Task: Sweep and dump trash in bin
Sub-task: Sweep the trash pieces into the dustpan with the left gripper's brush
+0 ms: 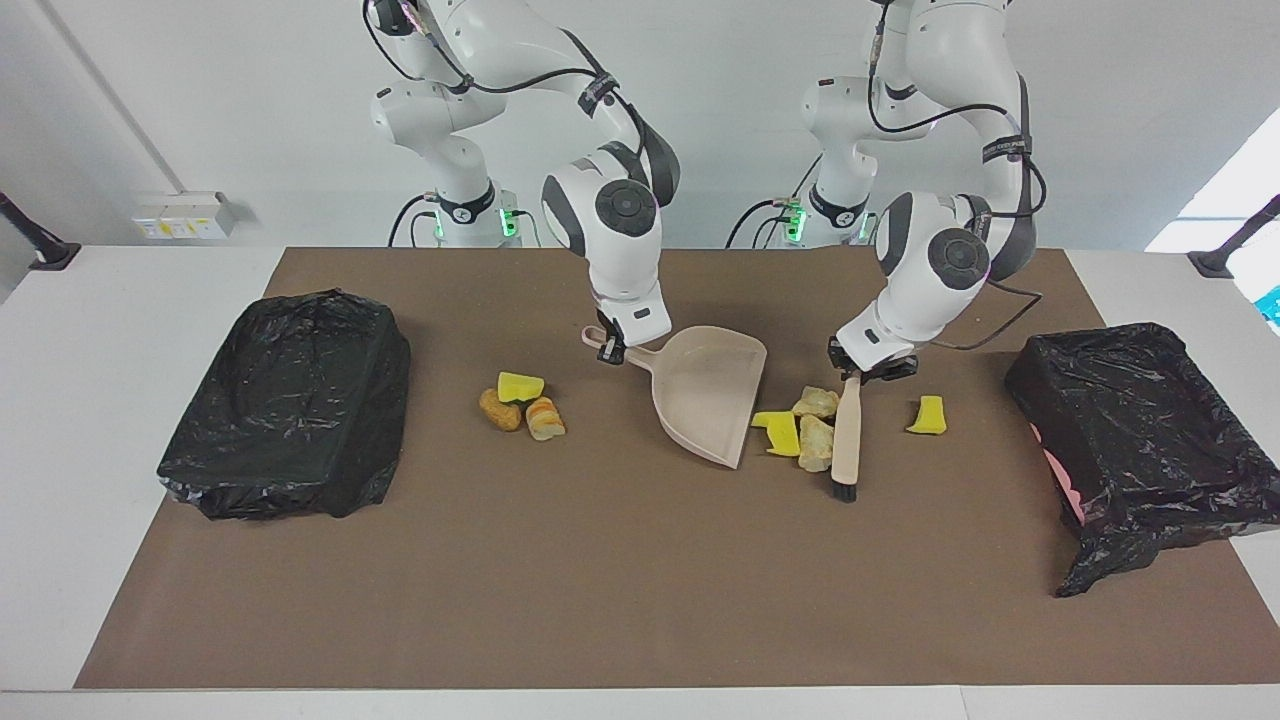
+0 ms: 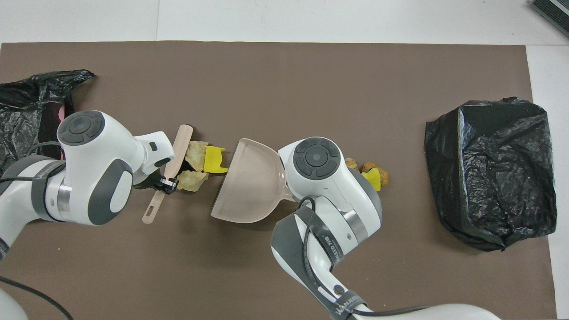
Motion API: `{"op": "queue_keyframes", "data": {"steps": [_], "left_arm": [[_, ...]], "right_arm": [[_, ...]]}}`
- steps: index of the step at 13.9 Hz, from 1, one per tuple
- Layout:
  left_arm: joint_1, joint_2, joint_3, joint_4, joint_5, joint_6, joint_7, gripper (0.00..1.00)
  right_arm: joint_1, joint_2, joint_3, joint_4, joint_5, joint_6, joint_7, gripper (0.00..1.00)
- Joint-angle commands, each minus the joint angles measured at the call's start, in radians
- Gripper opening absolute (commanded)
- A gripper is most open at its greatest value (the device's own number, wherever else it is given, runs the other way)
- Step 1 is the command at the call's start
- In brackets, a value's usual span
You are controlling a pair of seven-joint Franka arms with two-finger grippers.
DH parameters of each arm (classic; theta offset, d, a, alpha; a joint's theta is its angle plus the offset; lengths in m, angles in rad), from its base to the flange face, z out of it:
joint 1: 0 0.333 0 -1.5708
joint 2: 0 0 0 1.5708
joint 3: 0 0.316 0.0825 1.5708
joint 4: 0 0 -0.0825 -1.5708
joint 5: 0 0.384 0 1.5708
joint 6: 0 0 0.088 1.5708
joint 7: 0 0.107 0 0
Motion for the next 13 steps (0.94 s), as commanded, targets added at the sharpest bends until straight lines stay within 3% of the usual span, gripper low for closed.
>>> {"op": "queue_keyframes", "data": {"steps": [1,5,9,13], "left_arm": [[-0.030,-0.034,0.013,-0.035,-0.022,-0.027,-0.004,0.00],[-0.031,-0.034,0.013,-0.035,-0.032,-0.033,-0.005,0.00],[-0.103,-0.051,0.012,-0.009,-0.191,-0.184,-0.020,0.00],[-0.189,-0.146,0.006,-0.001,-0.317,-0.211,-0.109,0.00]], "right_arm": [[-0.008,-0.009,0.006,-0.014,-0.008,0.021,0.016,0.00],[-0.008,-0.009,0.006,-0.014,-0.008,0.019,0.016,0.00],[-0.008,-0.011,0.004,-0.014,-0.009,0.010,0.016,0.00],[-0.015,-0.016,0.004,-0.022,-0.011,-0.001,0.012,0.00]]}}
